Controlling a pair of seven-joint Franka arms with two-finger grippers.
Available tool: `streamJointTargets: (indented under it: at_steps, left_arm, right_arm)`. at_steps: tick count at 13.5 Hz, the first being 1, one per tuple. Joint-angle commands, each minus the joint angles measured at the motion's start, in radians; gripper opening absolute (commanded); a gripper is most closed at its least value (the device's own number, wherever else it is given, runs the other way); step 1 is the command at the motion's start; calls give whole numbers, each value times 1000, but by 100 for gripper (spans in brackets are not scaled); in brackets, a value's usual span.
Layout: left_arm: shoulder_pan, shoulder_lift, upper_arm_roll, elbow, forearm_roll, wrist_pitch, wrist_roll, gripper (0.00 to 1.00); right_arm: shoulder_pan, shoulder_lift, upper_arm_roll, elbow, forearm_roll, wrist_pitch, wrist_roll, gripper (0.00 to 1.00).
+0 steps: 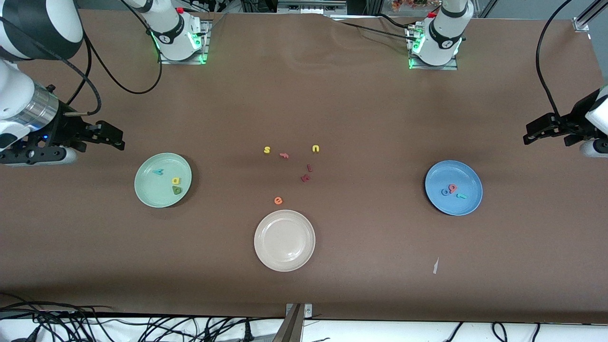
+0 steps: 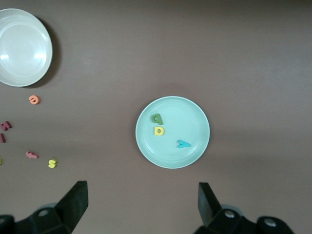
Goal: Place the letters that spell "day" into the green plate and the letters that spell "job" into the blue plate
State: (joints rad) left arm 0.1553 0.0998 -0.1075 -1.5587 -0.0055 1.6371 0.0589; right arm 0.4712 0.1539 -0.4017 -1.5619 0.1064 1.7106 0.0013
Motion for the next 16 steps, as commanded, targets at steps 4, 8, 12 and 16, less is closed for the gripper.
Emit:
streamJointTargets:
  at_steps: [4,8,12,16]
  left_arm:
    - [7,-5,-3,3,-16,0,10,100]
    - [7,-5,-3,3,-18,0,10,100]
    - [7,-3,-3,3,-18,0,10,100]
    - [7,-3,-3,3,-18,0,10,100]
  right_arm:
    - [-380,-98,423,-27,-105,-28,71,100]
    - [-390,-103,423,-26,-128,-28,82,100]
    - [-384,-93,425,-26,-120,-28,94,100]
    - [-384,-79,423,-7,-125,-23,80,100]
